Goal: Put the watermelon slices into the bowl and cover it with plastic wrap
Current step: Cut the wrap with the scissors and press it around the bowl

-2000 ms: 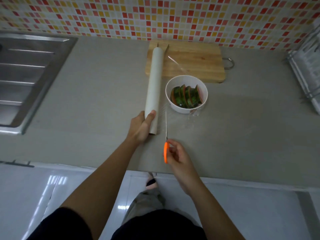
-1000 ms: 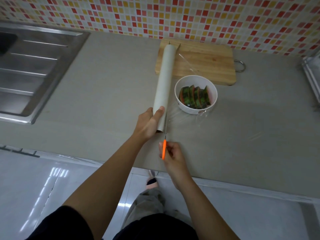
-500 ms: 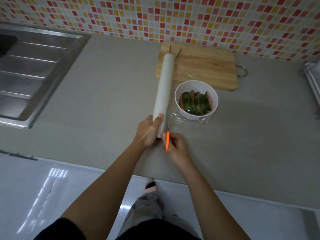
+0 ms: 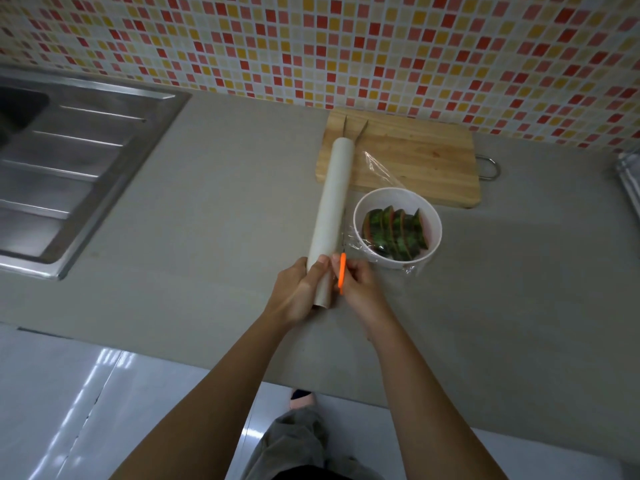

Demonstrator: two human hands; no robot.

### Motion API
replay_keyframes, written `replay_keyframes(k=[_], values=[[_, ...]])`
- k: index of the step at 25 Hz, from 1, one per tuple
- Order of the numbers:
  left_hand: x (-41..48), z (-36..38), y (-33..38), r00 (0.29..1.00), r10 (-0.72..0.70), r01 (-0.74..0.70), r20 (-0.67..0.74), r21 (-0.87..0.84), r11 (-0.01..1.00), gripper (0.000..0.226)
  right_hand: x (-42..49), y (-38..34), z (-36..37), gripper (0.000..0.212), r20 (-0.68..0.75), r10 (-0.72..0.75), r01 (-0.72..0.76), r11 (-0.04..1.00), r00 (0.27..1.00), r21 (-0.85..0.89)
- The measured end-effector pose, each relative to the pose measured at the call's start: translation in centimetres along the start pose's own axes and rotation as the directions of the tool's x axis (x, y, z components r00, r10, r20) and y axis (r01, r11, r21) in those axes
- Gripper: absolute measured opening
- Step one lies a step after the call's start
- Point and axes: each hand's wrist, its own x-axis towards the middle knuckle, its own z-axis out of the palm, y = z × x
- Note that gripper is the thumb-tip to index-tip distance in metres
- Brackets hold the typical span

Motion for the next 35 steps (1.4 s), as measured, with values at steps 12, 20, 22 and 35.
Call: replay_keyframes(k=[12,20,22,35], values=[[-0.3,-1.4,0.3,1.0,-0.013,0.012,0.021,0.054,0.998,0.059,2.1,-1.2,0.8,0.034,-0.028,0.036,-0.037,0.999,0.999,-0.038],[-1.1,-1.5,-0.3,0.999,-0.018,0.016,0.048,0.042,0.999,0.057,2.3,-0.7,0.8,0.051,-0.03,0.011,-0.013,0.999,0.999,-0.053],[-1.3,-1.6,-0.3,0.999,-0.021,0.02,0.046,0.043,0.999,0.058,2.5,-1.2,1.0,0.059,-0.036,0.043,-0.044,0.998,0.998,-0.045],[-2.4,-1.4,-0.2,0.997,-0.045,0.047,0.061,-0.039,0.998,0.051,2.3,-2.0,0.4,0.039,-0.048,0.068,-0.069,0.998,0.997,-0.013]])
